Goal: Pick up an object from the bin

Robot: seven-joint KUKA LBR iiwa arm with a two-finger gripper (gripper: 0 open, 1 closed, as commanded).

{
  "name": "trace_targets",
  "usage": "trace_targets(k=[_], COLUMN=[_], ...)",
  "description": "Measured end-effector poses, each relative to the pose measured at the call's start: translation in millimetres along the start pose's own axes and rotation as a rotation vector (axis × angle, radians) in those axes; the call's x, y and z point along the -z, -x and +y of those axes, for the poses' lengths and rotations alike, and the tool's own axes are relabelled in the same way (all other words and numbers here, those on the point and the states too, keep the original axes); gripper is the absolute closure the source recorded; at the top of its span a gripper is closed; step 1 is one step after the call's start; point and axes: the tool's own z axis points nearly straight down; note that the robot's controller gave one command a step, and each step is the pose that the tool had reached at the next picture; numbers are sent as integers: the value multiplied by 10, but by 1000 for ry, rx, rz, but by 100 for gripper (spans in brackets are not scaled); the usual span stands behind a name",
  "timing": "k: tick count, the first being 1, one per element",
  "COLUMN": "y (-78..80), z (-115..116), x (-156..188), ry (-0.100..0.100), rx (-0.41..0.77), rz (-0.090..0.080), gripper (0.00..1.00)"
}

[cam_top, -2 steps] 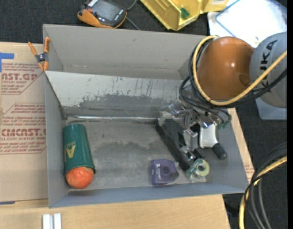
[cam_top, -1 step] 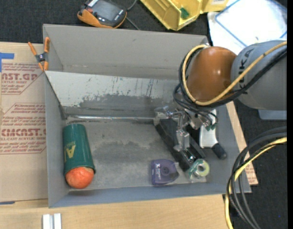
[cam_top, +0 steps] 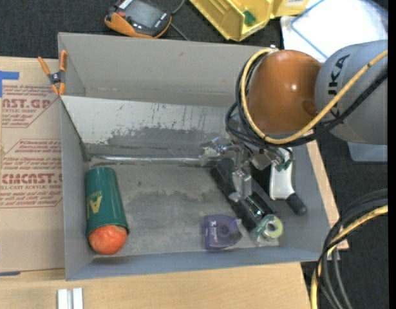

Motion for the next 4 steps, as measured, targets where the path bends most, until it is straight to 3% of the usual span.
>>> trace_targets(k=[1, 2, 3, 4], y=[-513, -392, -718, -670], z=[-630, -569, -67, -1142], x=[-965, -977, -709, -662], ry=[12, 8, 11, 30], rx=[157, 207, 320, 187], rz=[10, 15, 14, -21], gripper=[0, 0, 0, 100])
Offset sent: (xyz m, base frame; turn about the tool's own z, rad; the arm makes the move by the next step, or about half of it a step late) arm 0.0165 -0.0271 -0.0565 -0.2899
